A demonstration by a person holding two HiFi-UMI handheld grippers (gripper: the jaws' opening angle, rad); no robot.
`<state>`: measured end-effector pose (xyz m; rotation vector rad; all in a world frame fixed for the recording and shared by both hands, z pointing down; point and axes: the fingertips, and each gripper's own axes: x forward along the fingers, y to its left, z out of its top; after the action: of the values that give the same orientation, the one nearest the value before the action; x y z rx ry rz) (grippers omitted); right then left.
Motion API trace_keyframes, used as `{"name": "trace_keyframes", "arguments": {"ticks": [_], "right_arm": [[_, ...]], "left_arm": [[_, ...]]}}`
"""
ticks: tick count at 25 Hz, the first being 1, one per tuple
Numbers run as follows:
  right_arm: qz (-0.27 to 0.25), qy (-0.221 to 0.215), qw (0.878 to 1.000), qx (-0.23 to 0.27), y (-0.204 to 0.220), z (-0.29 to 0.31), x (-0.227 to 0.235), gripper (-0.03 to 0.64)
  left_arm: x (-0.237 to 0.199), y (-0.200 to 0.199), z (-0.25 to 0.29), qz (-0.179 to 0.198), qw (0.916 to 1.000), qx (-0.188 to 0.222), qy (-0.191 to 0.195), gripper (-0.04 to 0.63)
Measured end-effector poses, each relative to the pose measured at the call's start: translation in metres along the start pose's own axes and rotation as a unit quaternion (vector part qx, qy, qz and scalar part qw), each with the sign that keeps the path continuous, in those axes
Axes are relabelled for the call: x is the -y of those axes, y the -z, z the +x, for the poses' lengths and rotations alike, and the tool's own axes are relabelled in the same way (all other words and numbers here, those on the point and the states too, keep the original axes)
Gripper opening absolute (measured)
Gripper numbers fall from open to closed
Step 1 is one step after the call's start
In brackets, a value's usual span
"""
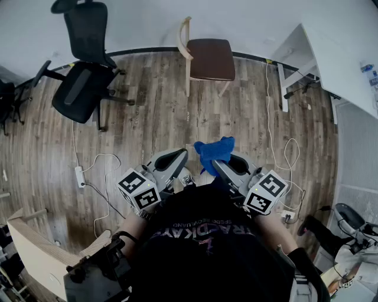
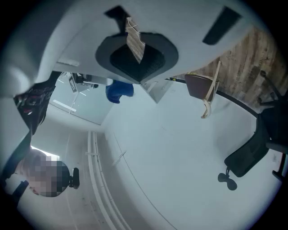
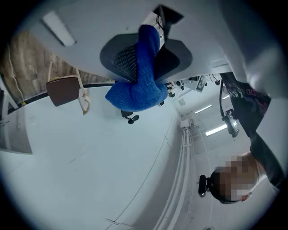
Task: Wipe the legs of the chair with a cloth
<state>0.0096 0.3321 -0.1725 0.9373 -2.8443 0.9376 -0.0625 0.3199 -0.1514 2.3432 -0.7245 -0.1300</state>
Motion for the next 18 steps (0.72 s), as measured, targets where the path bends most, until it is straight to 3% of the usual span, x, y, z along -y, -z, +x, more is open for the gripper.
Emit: {"name": "trace_keyframes", "arguments": {"ticks": [18], "right_arm": [[-0.001,-0.005,1.000,0.005,0.0009,0.0024,0.0025,0.086]], "left_arm": [[-0.0066,0.0042,-0.0020,-0.001,1.0000,0.003,-0.005,0.005]]}}
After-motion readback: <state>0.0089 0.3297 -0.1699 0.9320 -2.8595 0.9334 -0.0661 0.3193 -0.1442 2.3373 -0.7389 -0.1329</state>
